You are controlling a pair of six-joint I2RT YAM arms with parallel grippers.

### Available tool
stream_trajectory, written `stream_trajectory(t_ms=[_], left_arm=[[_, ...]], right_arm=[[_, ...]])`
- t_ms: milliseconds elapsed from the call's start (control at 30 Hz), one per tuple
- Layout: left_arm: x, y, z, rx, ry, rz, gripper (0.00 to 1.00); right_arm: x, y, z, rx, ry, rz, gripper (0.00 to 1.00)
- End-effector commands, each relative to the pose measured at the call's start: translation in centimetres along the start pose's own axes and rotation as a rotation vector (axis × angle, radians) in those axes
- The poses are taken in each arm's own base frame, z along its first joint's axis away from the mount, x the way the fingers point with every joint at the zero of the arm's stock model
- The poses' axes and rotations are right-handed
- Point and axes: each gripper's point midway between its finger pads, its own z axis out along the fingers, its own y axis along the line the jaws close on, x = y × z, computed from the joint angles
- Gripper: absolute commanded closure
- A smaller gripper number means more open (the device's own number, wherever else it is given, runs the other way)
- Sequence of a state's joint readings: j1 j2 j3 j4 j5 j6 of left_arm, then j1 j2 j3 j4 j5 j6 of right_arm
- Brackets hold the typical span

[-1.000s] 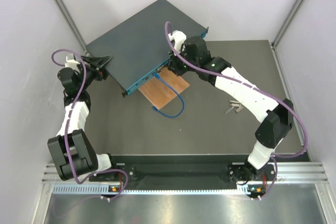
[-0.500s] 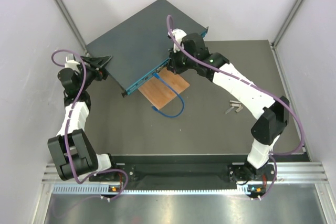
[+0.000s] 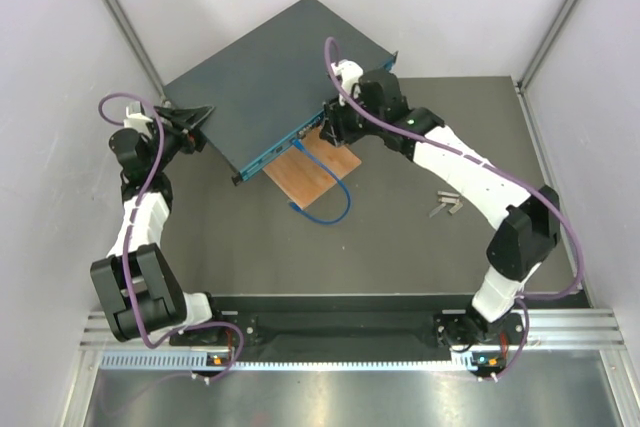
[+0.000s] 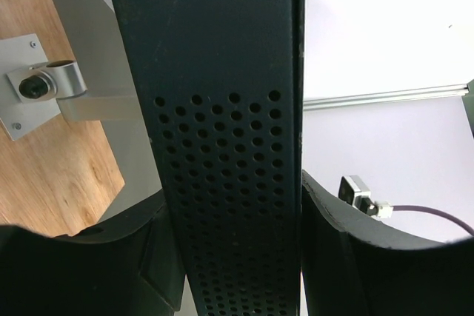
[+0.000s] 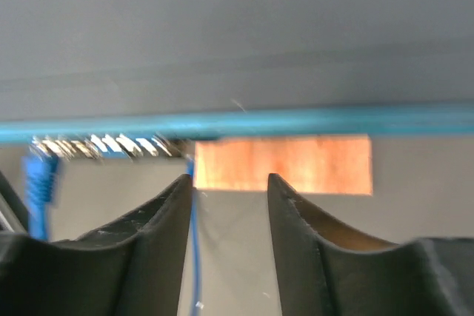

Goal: Insert the plug into the switch port

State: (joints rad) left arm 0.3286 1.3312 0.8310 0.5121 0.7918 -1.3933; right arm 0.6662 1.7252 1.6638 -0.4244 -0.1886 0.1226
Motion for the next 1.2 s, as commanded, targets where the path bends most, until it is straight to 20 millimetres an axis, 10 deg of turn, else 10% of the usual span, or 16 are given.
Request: stream_trajectory(t_ms=[0,500,700,933,1167], left_arm=[[2.5,4.9,0.9,-0.116,0.099,0.032,0.93],[-3.3,6.6,-4.8,-0.334,-0.059,0.091,0.01],[-5.8,6.9,-8.2,-0.440,-0.155,0.148,0.01],[-7.9,2.3,-9.2,-0.459,-0.185,0.513,0.01],[-6.0,-1.8,-8.6,-0.350,-0.160,0.768,0.08]], right_arm=[[-3.8,-1.0,-3.9,-0.023,-0.137,-0.076,0.54],[2.9,-12.5,-12.1,0.155,0.026,-0.116,0.09],[8.3,-18.1,-14.7,0.230,0.193,-0.083,0.07],[16.5,-25.3,-16.7,0.307,0.478,-0.091,0.15],[20.9,-27.9,-14.4,0.282,0.613,-0.123,0.32]])
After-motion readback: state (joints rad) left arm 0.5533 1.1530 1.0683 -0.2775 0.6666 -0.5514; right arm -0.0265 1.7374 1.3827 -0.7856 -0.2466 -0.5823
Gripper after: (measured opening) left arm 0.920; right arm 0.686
